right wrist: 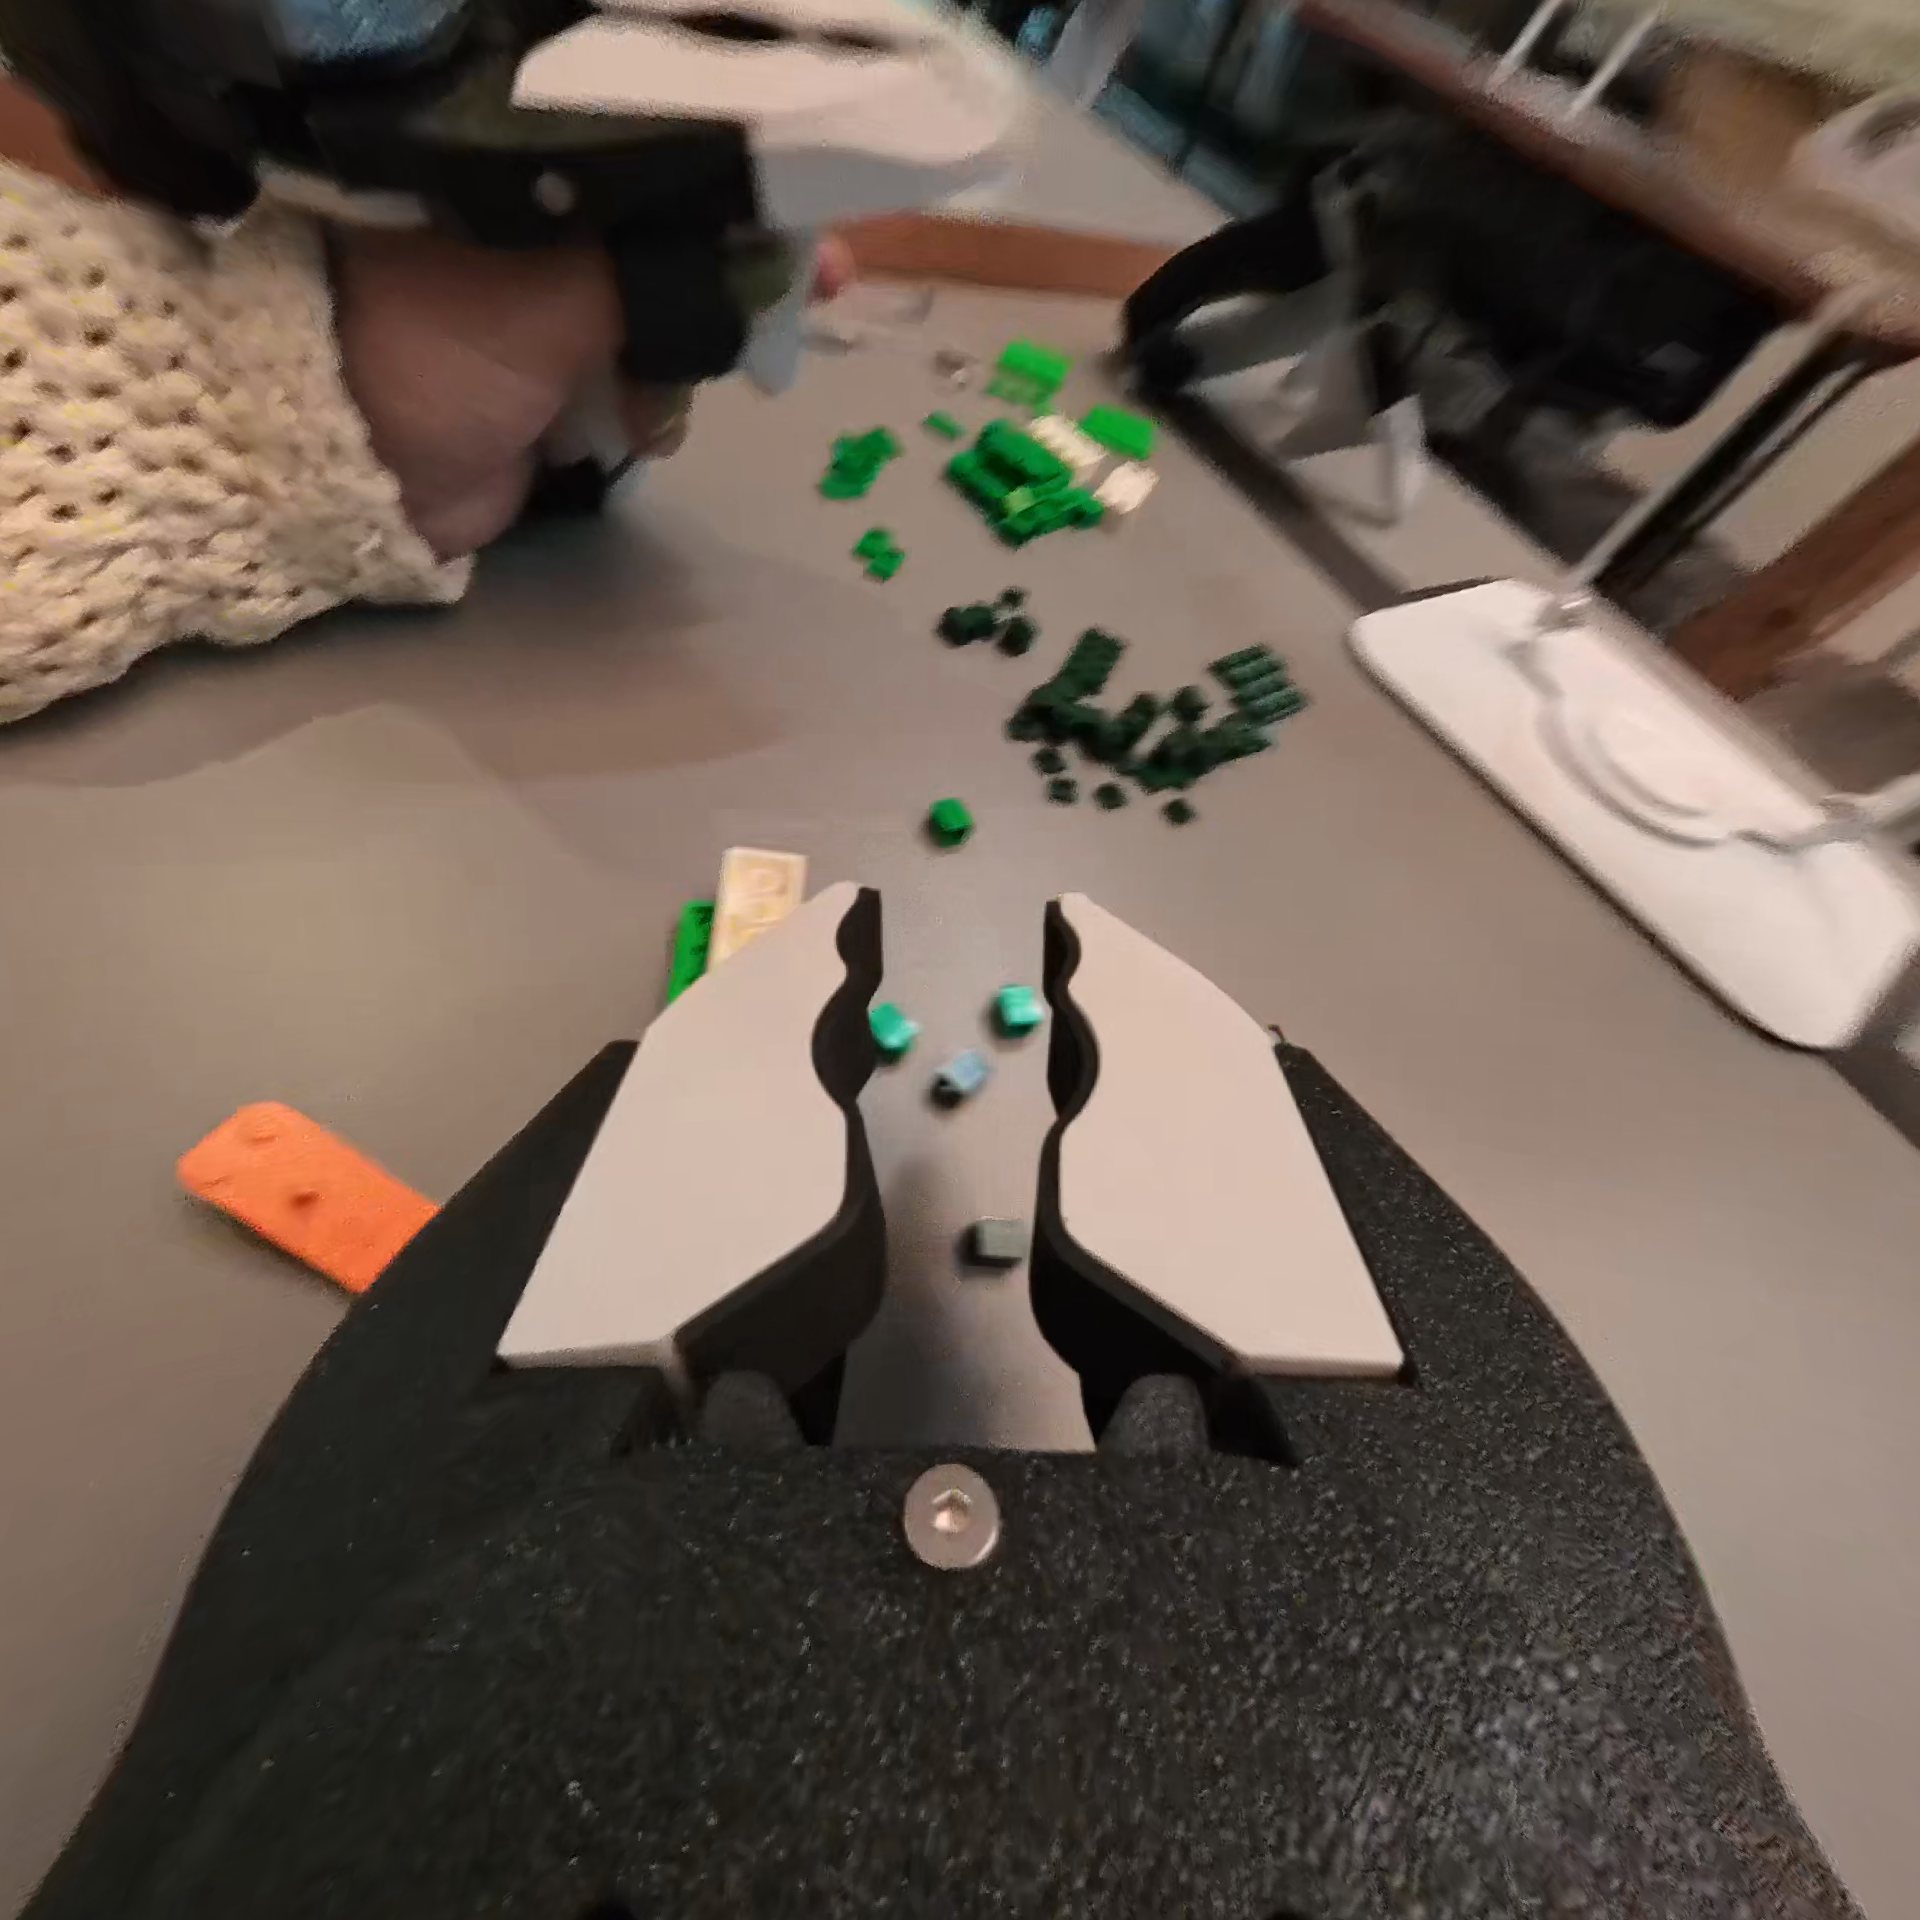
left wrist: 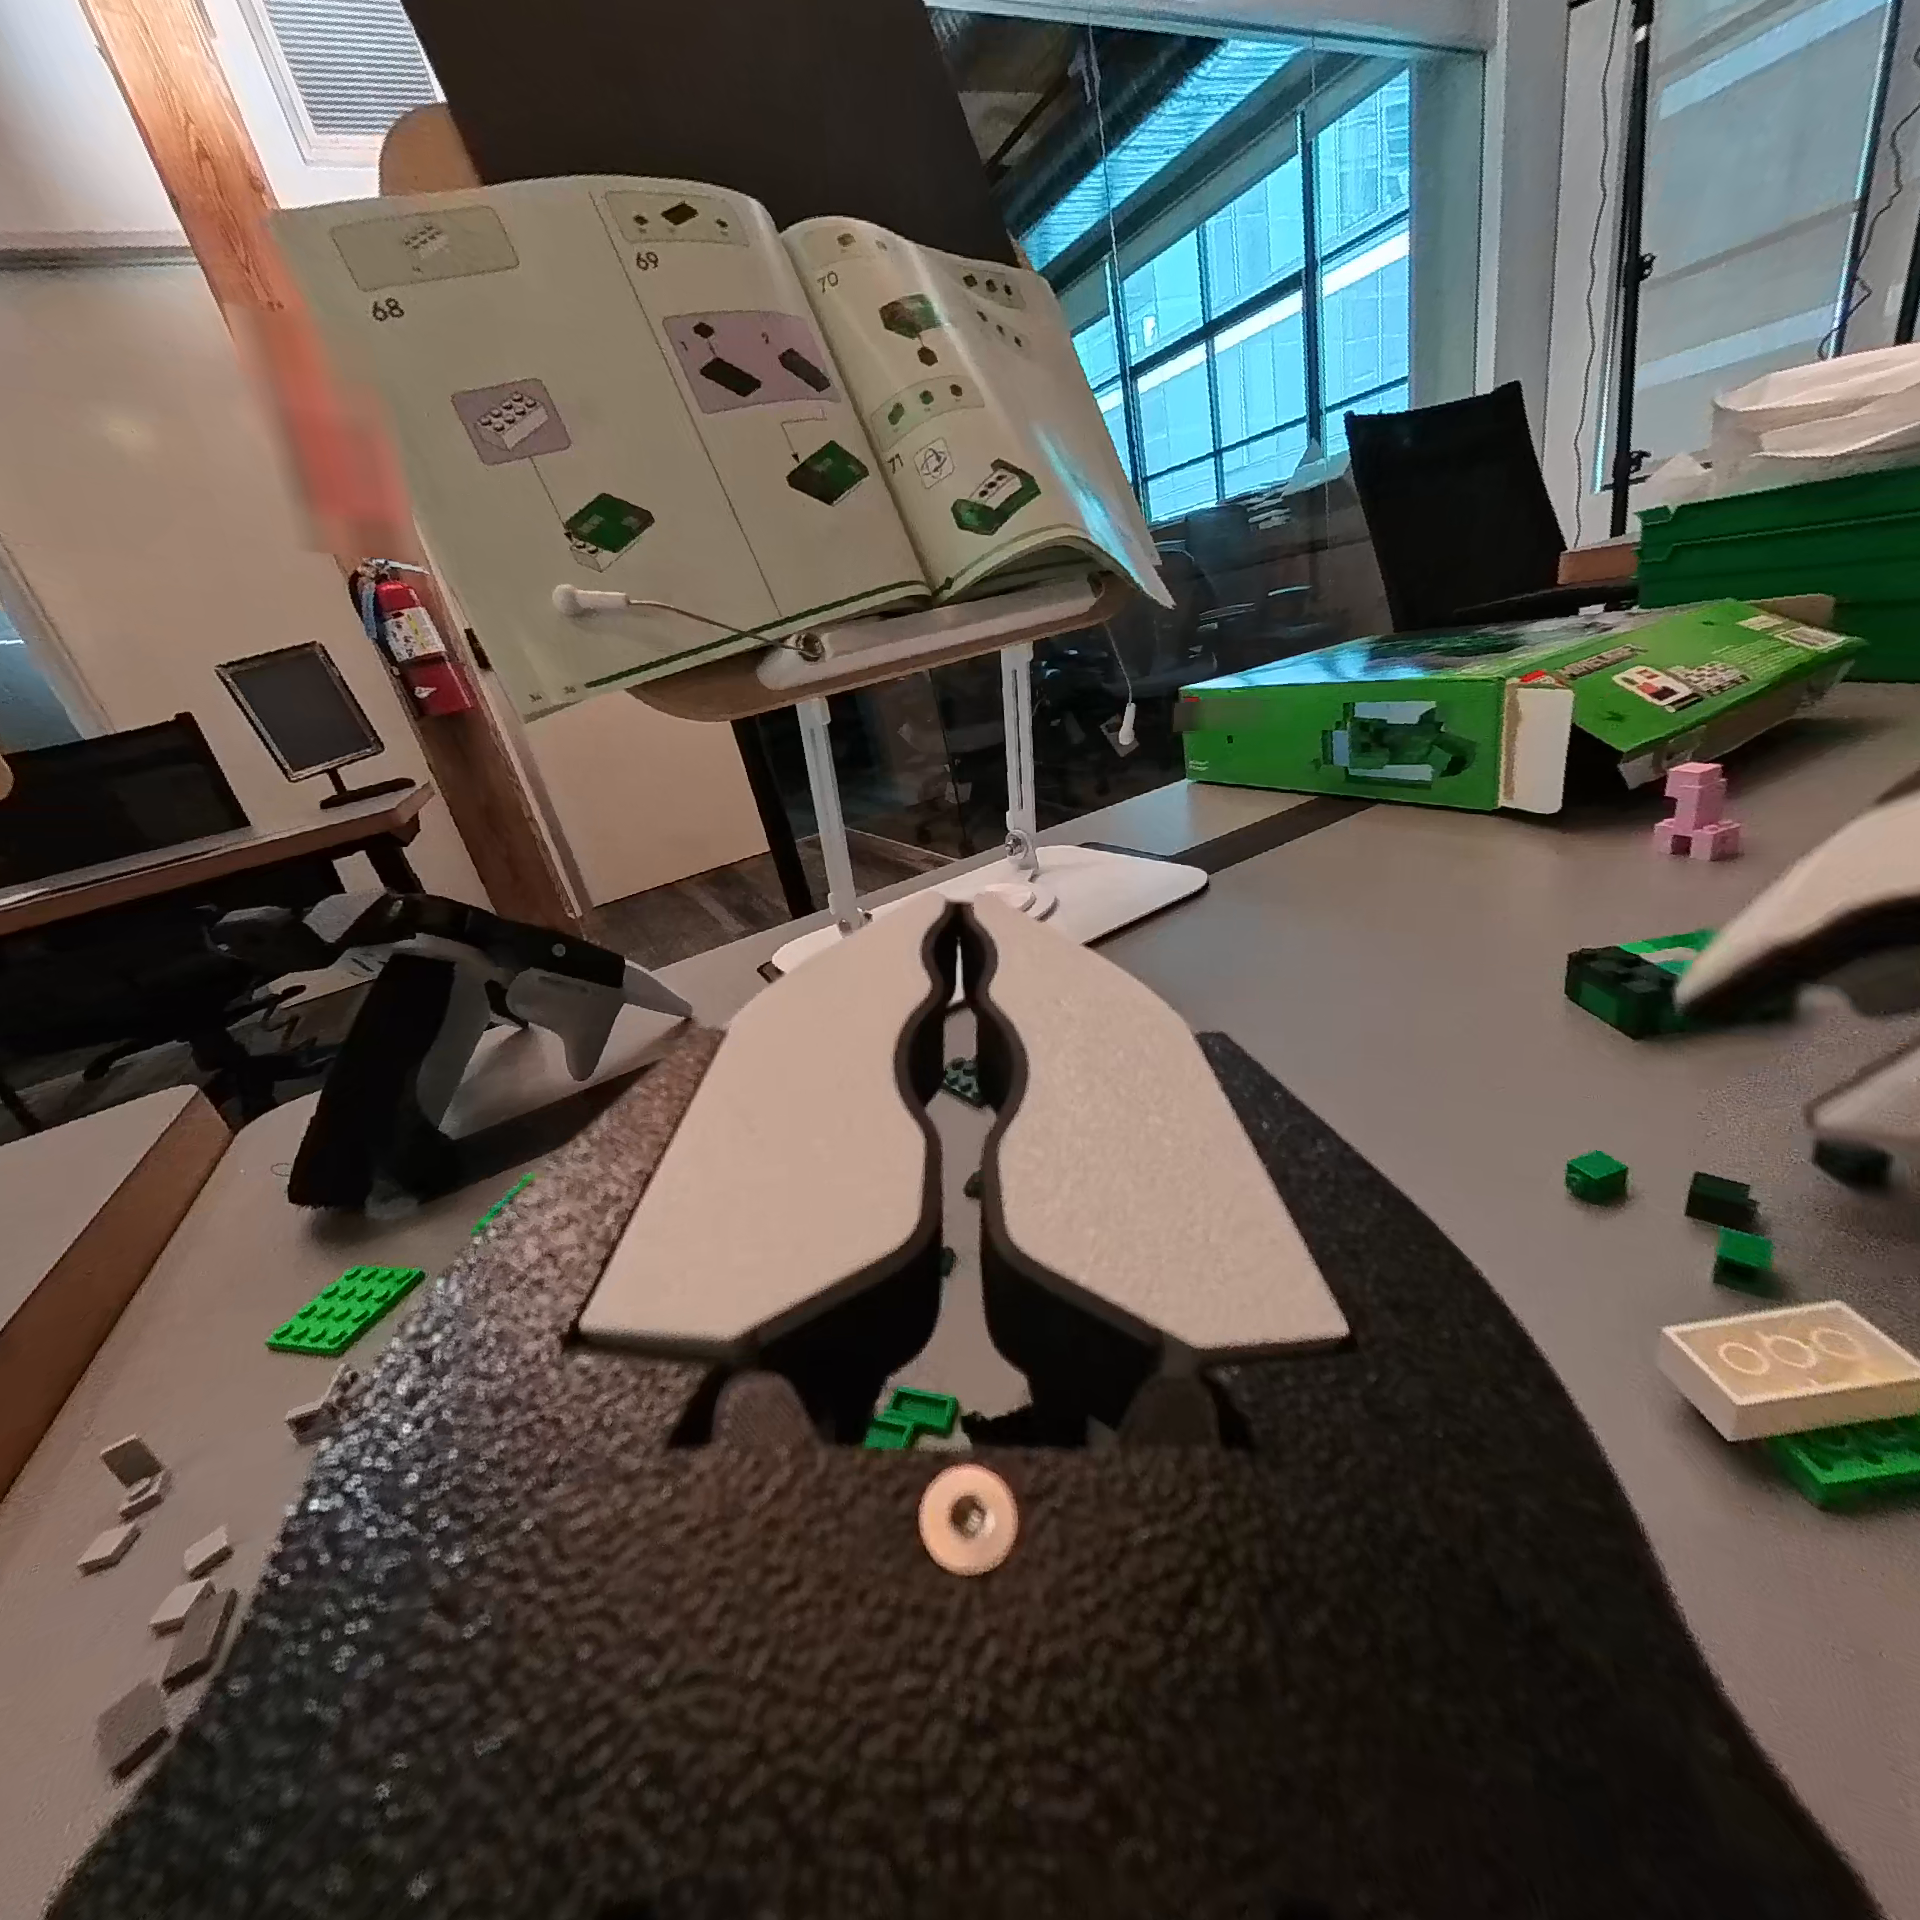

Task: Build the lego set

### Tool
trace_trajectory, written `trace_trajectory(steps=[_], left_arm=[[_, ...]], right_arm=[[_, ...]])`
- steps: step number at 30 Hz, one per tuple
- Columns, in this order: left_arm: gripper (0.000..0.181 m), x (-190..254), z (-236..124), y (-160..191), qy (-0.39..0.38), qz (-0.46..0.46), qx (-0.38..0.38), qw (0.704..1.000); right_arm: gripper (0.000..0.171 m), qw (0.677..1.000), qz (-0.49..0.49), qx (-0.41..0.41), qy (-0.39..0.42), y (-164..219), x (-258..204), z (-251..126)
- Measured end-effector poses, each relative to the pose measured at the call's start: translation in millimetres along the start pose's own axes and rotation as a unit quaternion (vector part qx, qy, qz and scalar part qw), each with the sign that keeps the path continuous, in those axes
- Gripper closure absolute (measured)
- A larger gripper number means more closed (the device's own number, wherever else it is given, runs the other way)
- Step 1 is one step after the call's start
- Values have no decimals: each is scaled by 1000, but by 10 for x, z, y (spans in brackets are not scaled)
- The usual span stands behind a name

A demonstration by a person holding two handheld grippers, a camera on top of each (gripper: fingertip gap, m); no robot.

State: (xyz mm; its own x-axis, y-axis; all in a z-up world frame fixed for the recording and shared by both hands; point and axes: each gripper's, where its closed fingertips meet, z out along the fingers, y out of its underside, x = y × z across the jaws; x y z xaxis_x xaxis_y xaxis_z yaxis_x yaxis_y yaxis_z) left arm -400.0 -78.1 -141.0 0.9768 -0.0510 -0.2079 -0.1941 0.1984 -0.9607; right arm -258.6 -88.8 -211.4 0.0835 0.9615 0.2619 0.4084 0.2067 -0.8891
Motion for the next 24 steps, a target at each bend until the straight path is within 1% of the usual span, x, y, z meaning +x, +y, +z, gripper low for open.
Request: trace_trajectory(steps=[3, 6, 9, 12, 19, 24], left_arm=[[181, 6, 2, 8, 3, -2, -2, 1000], [181, 15, 4, 16, 6, -2, -5, 1000], [181, 22, 6, 26, 9, -3, -8, 1000], [181, 24, 5, 32, 10, -5, -10, 1000], [181, 29, 6, 43, 13, -7, -13, 1000], [181, 34, 9, 50, 15, -9, -15, 1000]], right_arm=[[142, 995, -29, 75, 58, -98, 236, -153], [146, 982, -85, 127, 108, -178, 295, -260], [147, 980, -120, 114, 108, -157, 231, -215], [148, 980, -134, 103, 102, -137, 199, -178], [151, 981, -104, 127, 102, -178, 254, -232], [151, 981, -107, 124, 100, -174, 248, -222]])
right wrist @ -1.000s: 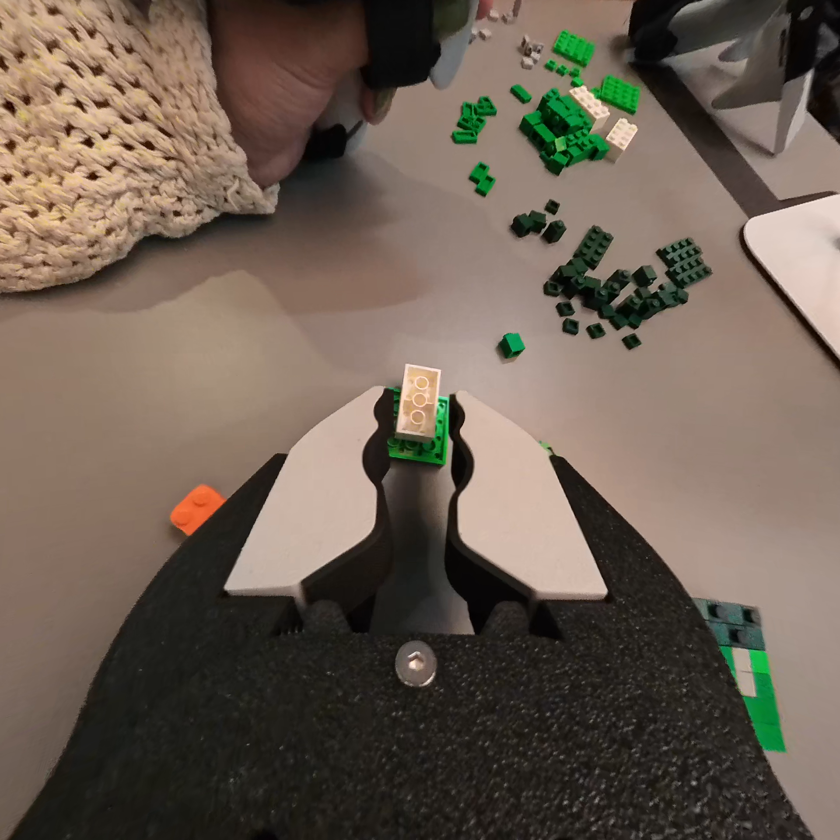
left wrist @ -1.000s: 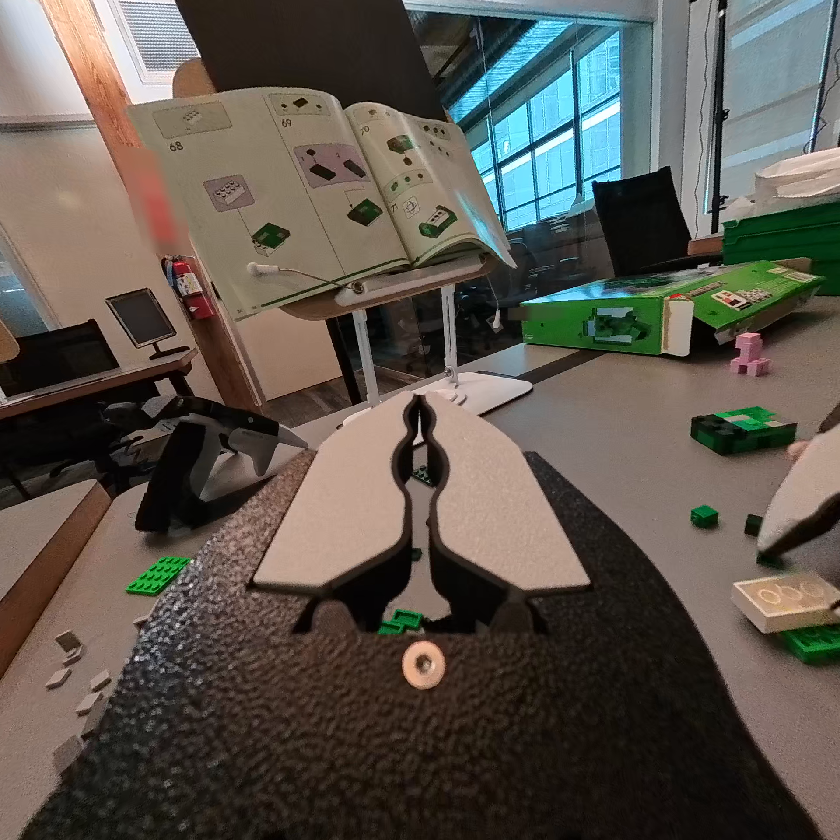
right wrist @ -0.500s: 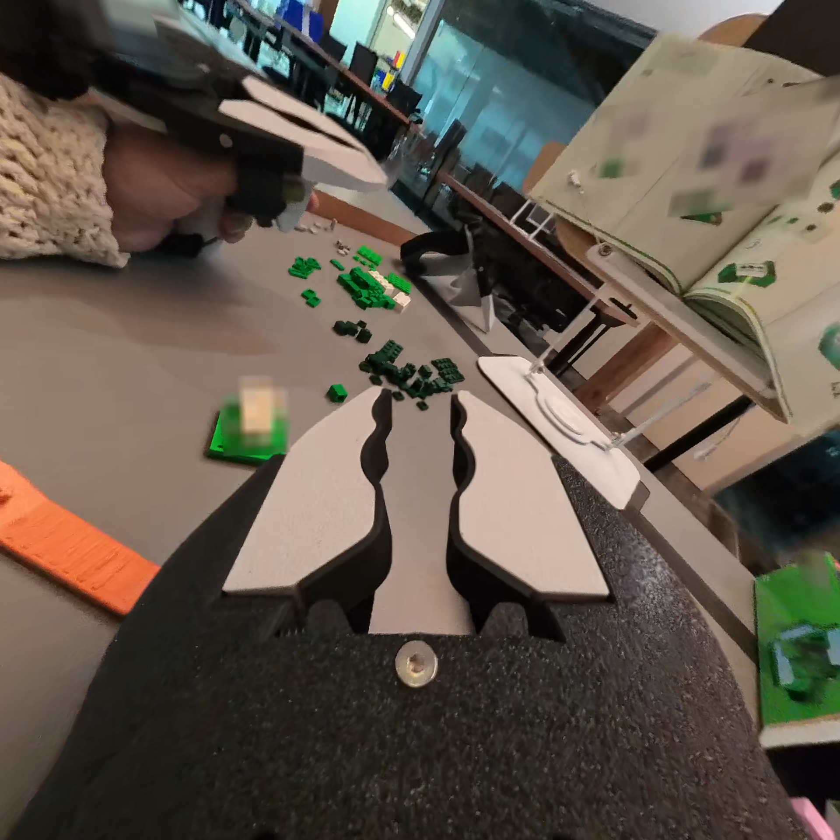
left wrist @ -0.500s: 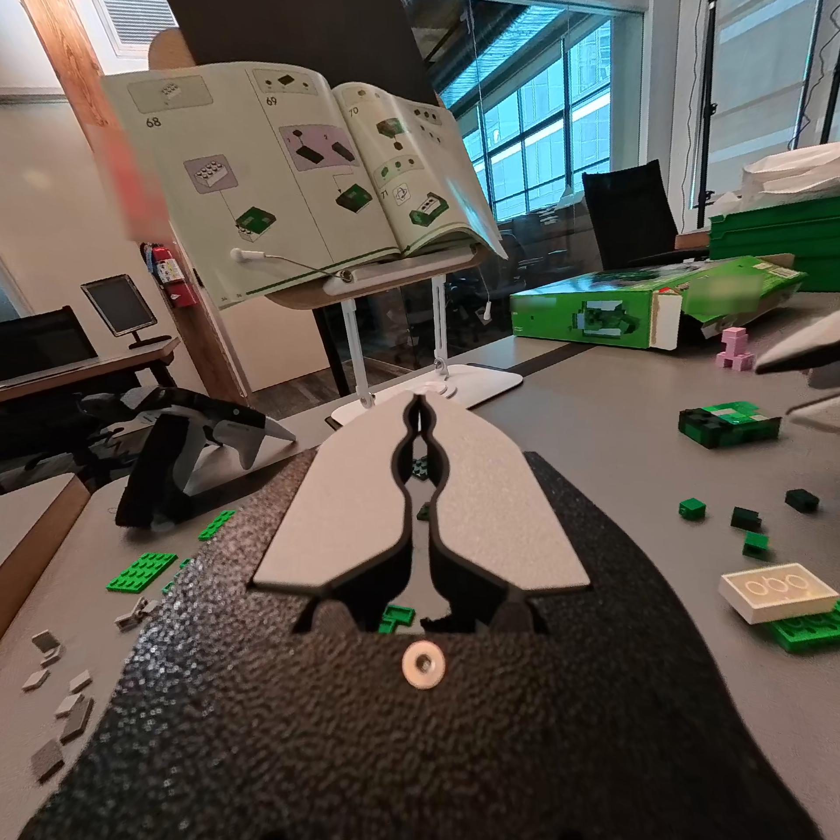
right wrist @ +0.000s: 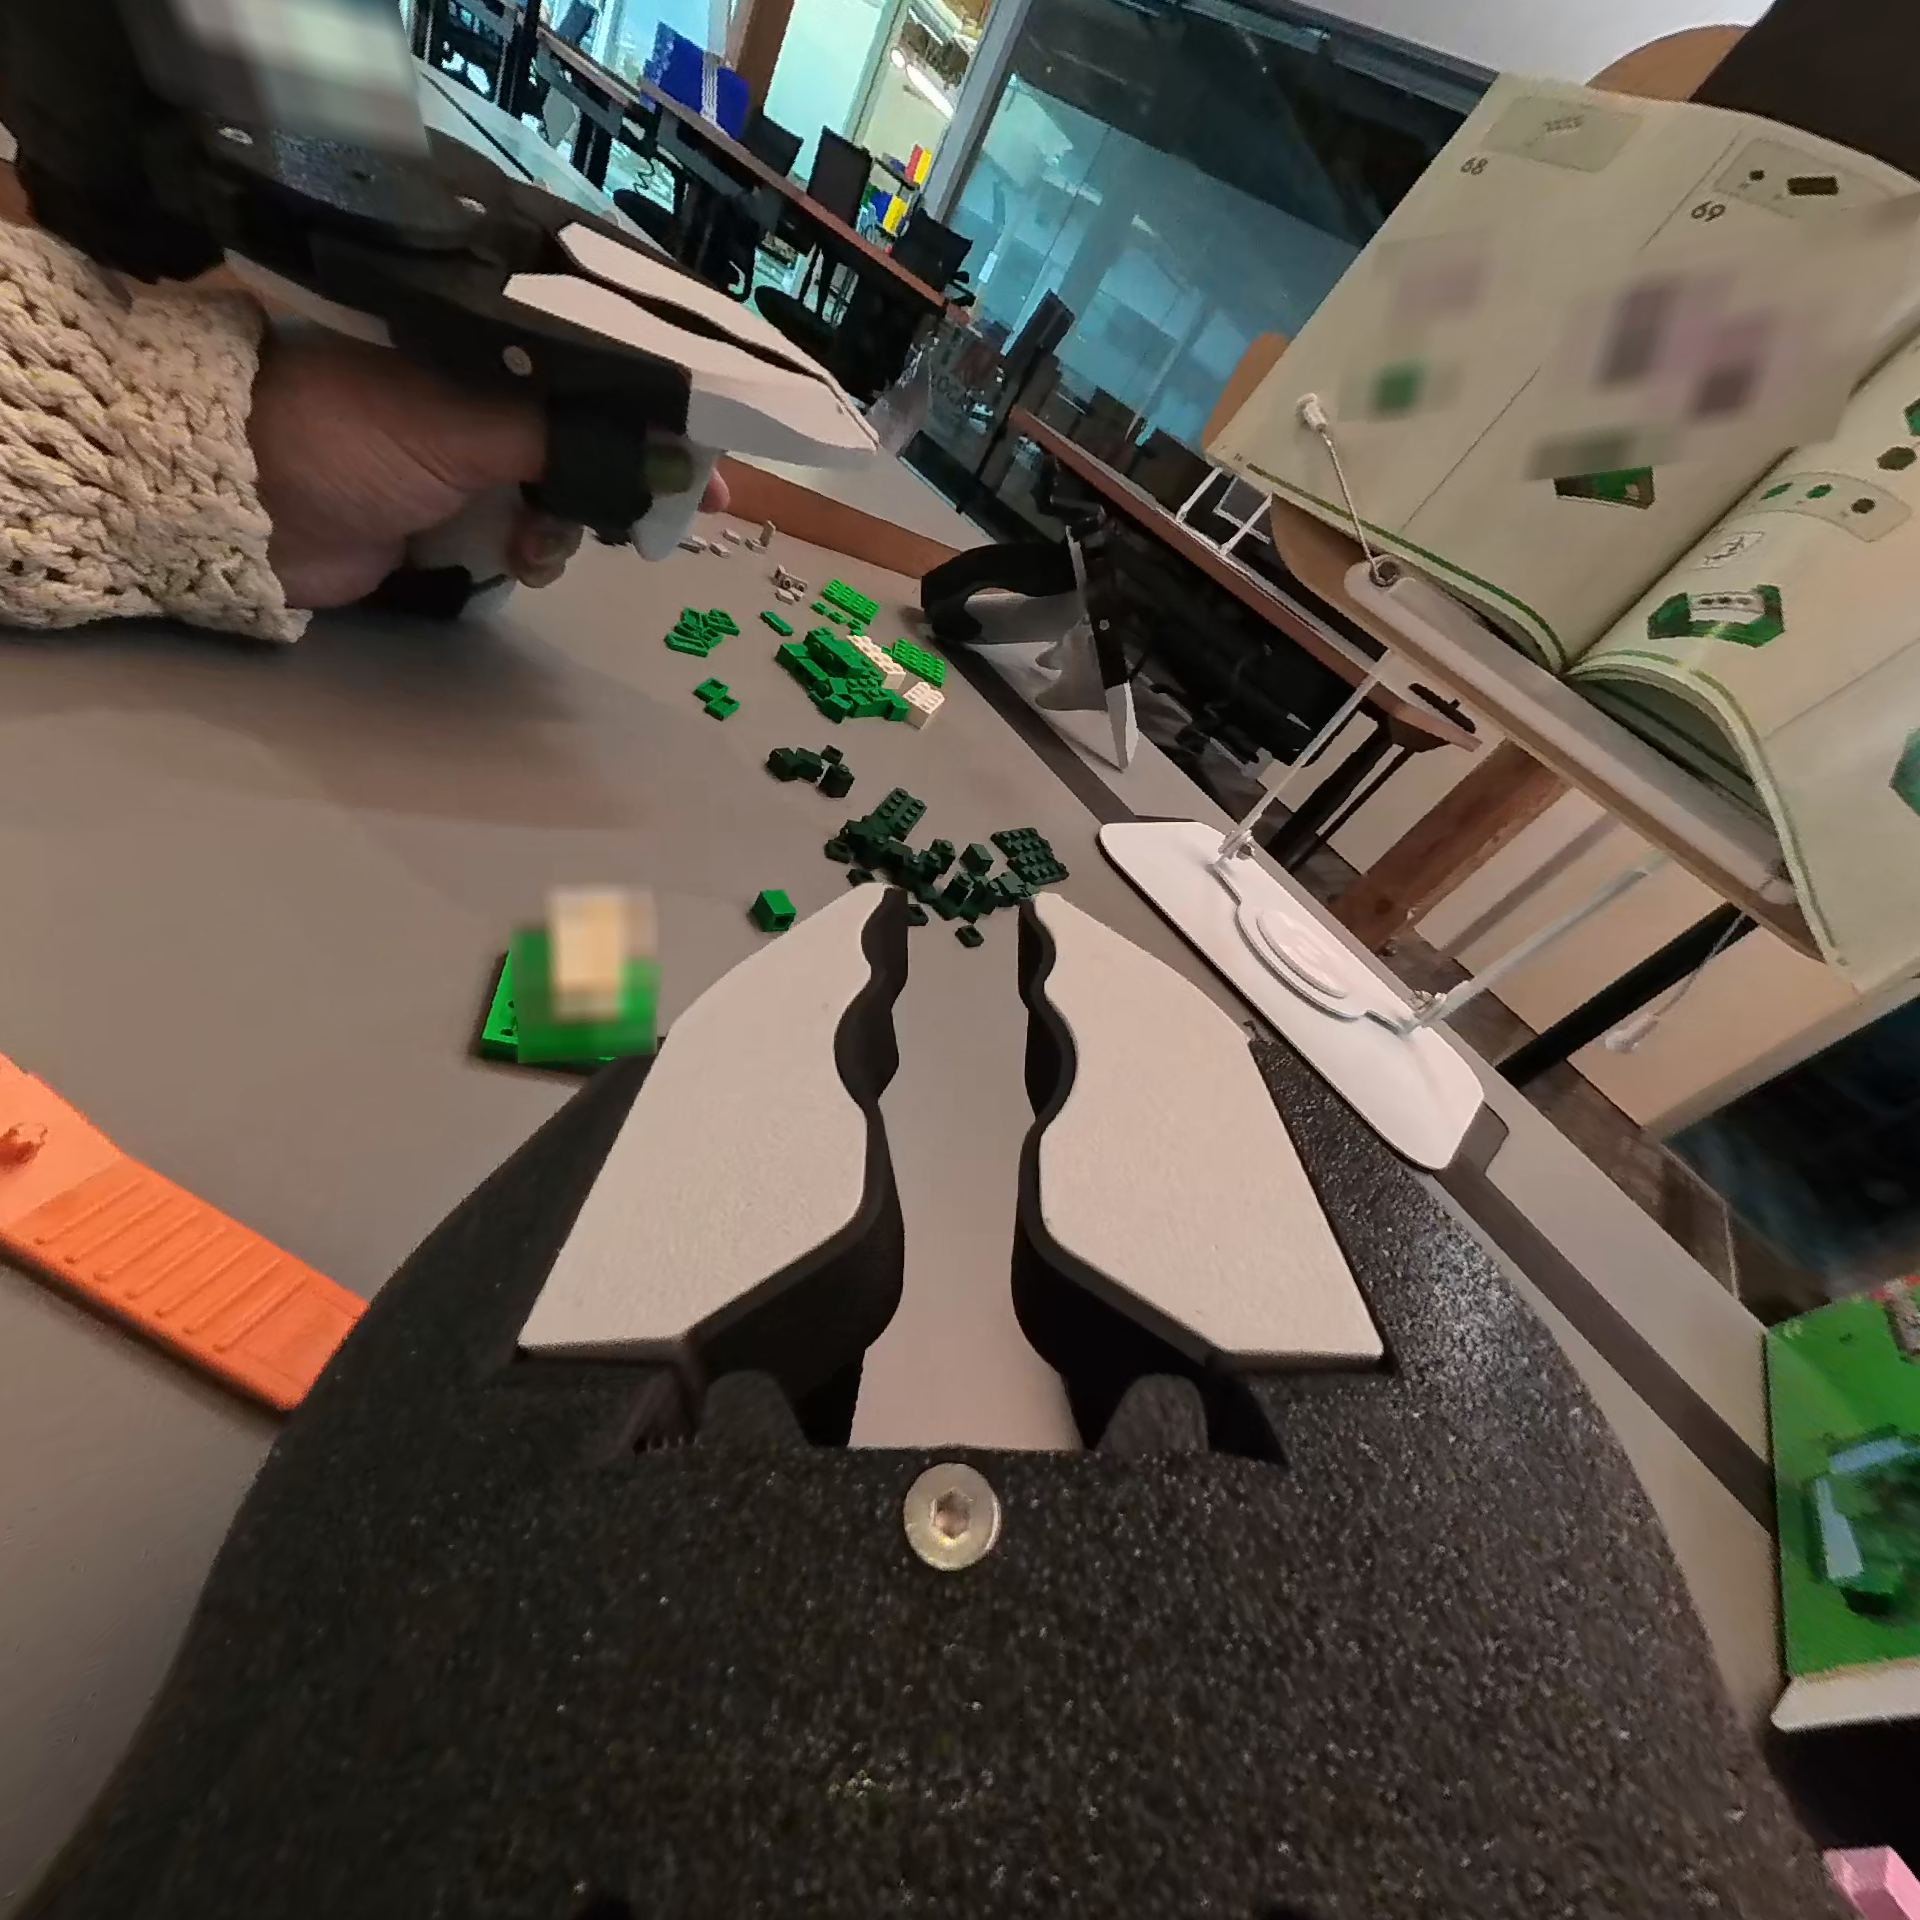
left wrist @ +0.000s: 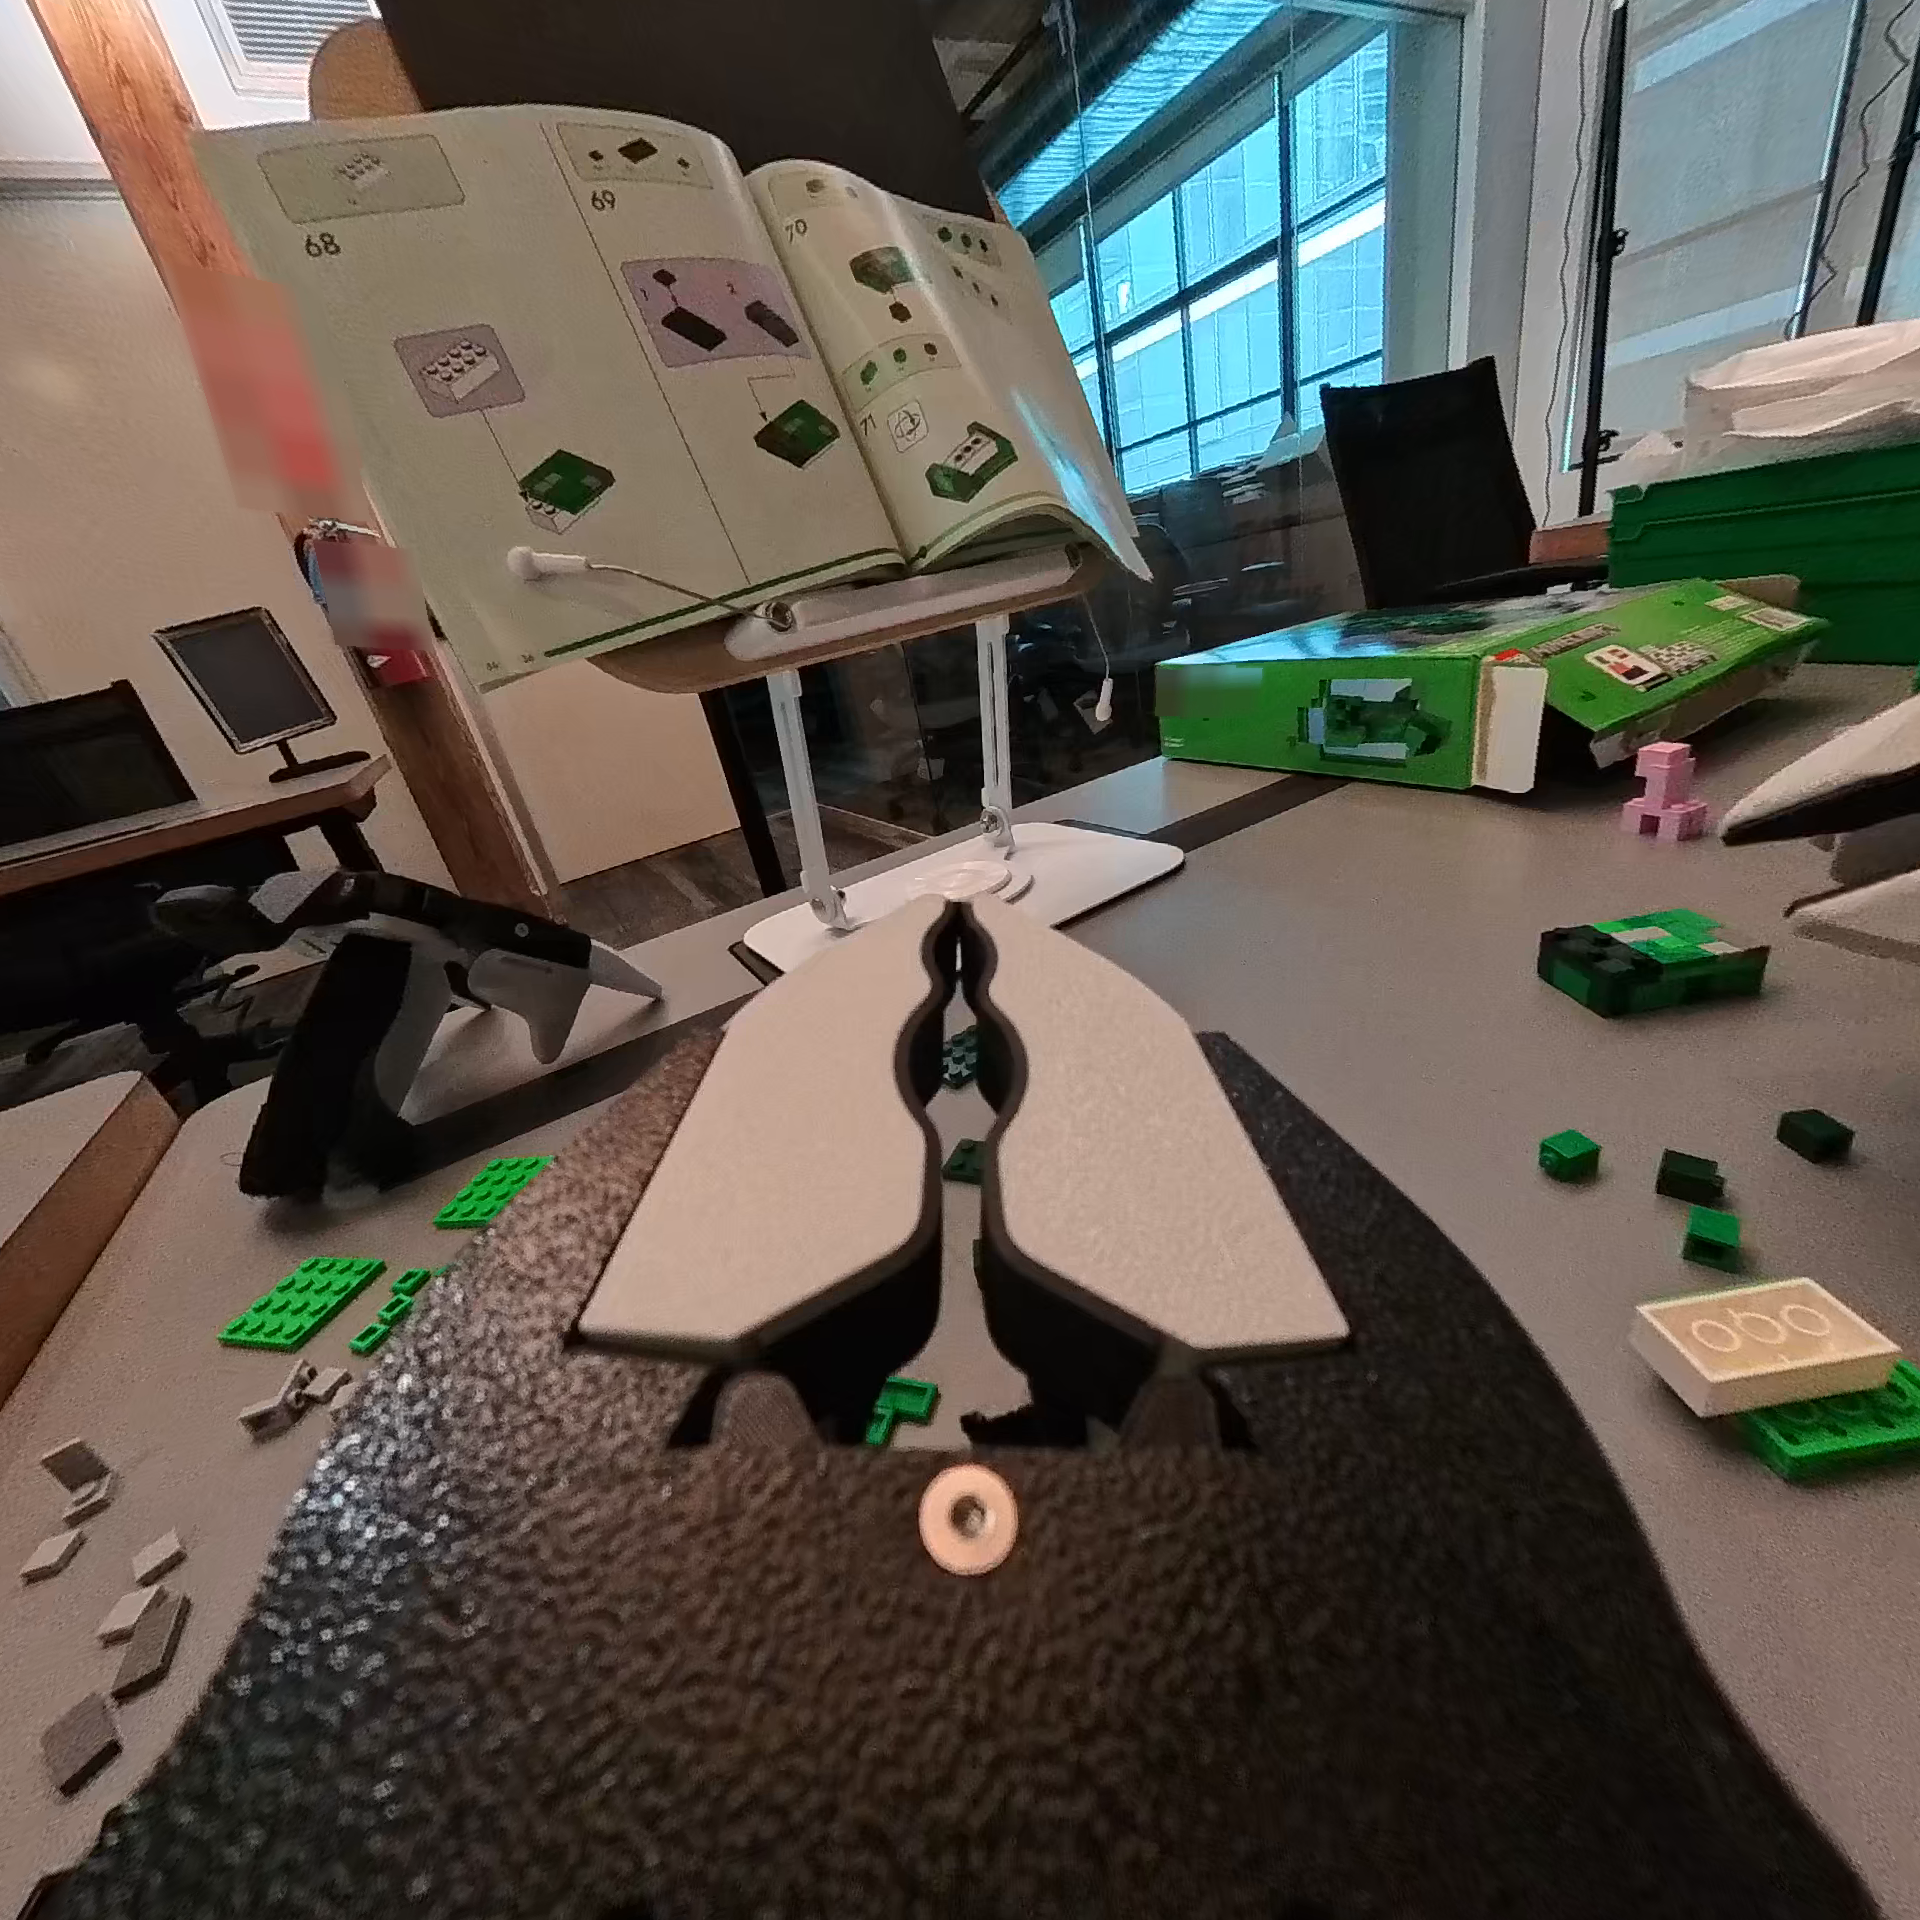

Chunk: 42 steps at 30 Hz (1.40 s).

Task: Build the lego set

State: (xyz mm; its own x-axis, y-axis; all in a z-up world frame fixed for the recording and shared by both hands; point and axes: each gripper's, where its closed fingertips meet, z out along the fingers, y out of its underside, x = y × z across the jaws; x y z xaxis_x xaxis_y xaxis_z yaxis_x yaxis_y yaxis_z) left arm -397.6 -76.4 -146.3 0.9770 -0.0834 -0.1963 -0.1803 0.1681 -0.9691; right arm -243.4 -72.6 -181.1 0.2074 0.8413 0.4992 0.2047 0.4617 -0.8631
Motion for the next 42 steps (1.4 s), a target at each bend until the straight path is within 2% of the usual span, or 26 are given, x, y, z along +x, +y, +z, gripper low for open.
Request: trace_trajectory(steps=[13, 18, 22, 24, 29, 31, 35, 38, 42], left_arm=[[181, 7, 9, 5, 3, -1, -2, 1000], [181, 9, 12, 7, 3, -1, -2, 1000], [181, 19, 21, 10, 6, -1, -3, 1000], [181, 30, 28, 15, 8, 1, -4, 1000], [181, 31, 31, 16, 9, 1, -4, 1000], [181, 28, 32, 16, 9, -1, -4, 1000], [181, 34, 37, 21, 10, 1, -6, 1000], [181, 38, 41, 24, 11, 2, -7, 1000], [181, 43, 46, 28, 13, 2, -8, 1000]], right_arm=[[153, 1000, -2, 1, 3, -5, 10, 2], [150, 999, 9, 14, 34, -24, 330, -181], [139, 997, 50, -47, -22, 396, 506, -348], [125, 992, 81, -88, -25, 563, 602, -382], [119, 968, 111, -187, -129, 879, 453, -393], [116, 957, 107, -232, -135, 1047, 486, -371], [120, 945, 137, -253, -156, 1118, 494, -340], [136, 940, 147, -256, -172, 1119, 453, -364], [137, 936, 168, -257, -174, 1102, 442, -390]])
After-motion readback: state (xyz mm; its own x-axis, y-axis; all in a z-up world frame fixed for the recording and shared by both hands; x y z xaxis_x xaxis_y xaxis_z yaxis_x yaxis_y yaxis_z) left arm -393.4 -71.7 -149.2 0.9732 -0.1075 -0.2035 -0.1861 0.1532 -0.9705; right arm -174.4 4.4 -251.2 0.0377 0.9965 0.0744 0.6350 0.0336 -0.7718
